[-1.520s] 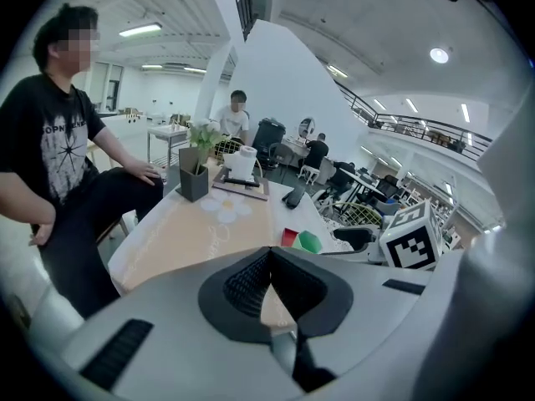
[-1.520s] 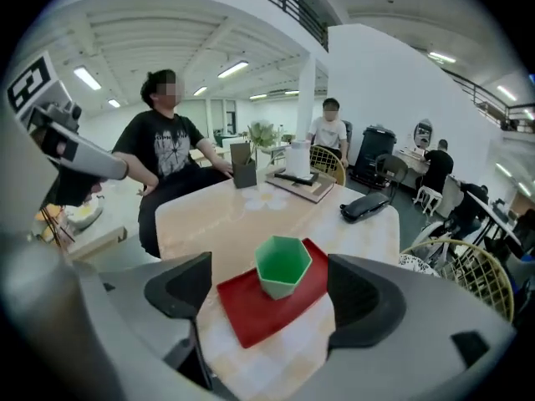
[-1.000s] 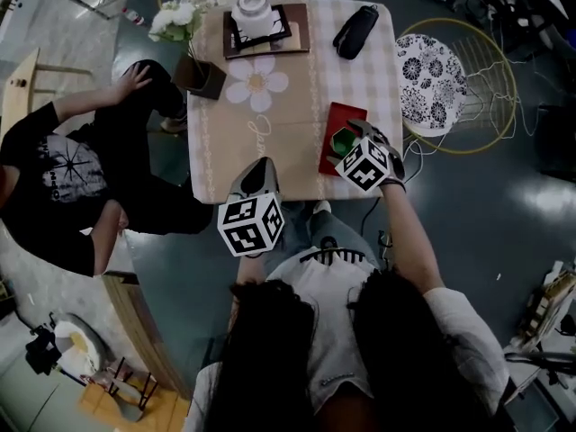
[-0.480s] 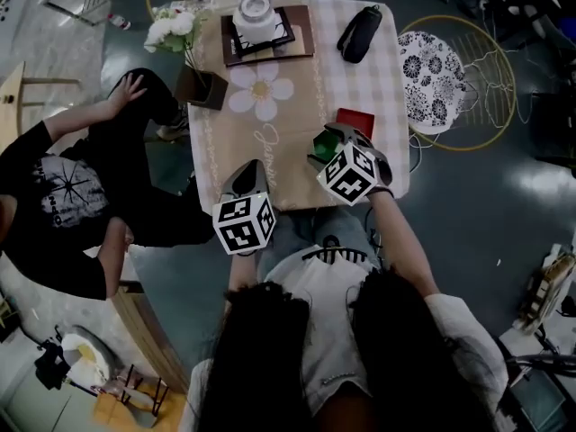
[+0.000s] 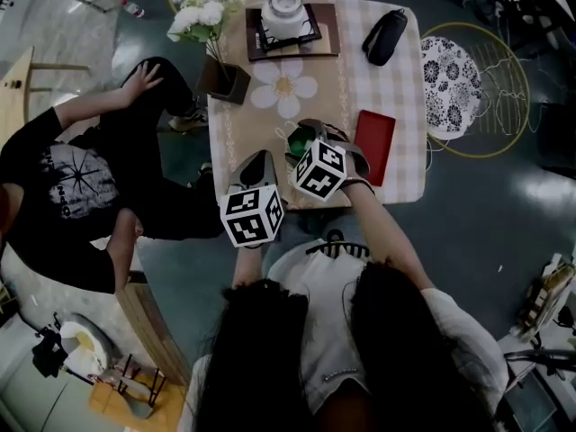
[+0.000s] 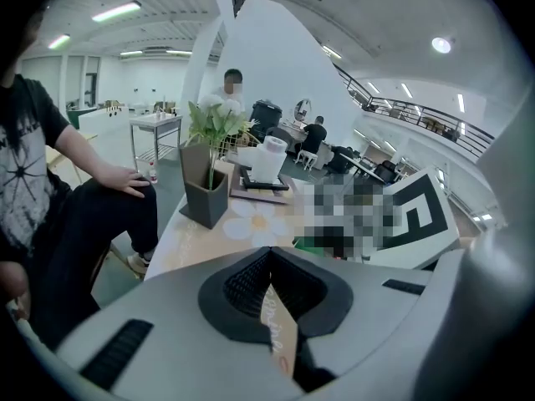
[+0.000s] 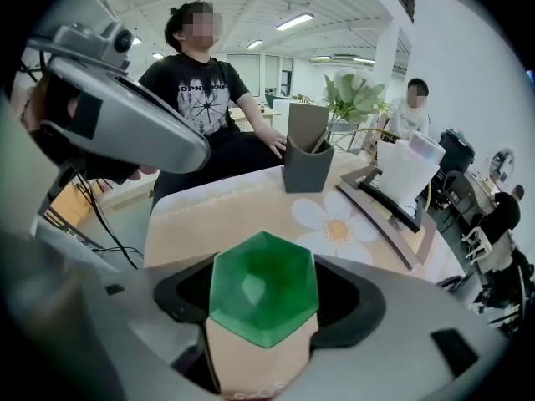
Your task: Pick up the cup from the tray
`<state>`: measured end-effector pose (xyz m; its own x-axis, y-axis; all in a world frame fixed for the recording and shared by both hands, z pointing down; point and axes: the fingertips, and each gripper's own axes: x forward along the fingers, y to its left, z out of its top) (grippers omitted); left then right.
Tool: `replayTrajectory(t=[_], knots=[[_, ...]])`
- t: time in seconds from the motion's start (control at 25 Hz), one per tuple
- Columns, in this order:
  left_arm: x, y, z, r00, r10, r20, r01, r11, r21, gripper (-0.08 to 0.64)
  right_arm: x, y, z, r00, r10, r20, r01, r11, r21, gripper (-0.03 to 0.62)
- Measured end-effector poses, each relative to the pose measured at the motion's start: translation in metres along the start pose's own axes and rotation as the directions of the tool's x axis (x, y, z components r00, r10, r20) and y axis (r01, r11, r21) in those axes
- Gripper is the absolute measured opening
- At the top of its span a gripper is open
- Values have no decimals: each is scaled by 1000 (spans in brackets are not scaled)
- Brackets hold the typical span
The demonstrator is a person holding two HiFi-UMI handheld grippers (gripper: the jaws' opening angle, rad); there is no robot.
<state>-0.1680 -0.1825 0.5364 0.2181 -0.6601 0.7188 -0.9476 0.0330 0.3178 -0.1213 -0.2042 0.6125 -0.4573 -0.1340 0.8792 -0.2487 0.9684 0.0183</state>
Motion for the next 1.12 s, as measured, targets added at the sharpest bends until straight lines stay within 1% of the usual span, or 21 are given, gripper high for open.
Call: replayTrajectory(t=[0.08, 0.24, 0.36, 0.52, 0.72, 0.84, 0.96, 1.12], knots=[[0, 2, 1, 1000, -1, 5, 1, 1000, -5, 9, 7, 2, 0, 1000, 8, -11, -8, 1000, -4, 325], [2, 3, 1, 1000, -1, 10, 1, 1000, -6, 9, 17, 4, -7, 999, 4, -42, -6, 999, -43, 325], [2, 2, 1, 1000, -5, 11, 5, 1000, -7, 9, 19, 6, -8, 999, -1, -44, -1, 999, -46, 325], [1, 2, -1, 1000, -3, 7, 3, 1000, -9, 9, 20, 8, -7, 999, 0, -52, -4, 997, -73, 325], [0, 2, -1, 1000, -5, 11, 5, 1000, 1, 9, 20, 7, -8, 998, -4, -57, 0, 998, -70, 325], [-3, 2, -1, 1000, -9, 11, 8, 1000, 8, 9, 18, 12, -8, 998, 21, -58, -25, 997, -74, 327], [-4, 0, 1, 1000, -17, 22, 17, 1000, 17, 9, 9, 12, 0, 998, 55, -3, -55, 998, -13, 334], [-7, -2, 4, 999, -31, 41, 31, 999, 13, 9, -16, 3, 14, 993, 36, 110, -46, 995, 89, 342]])
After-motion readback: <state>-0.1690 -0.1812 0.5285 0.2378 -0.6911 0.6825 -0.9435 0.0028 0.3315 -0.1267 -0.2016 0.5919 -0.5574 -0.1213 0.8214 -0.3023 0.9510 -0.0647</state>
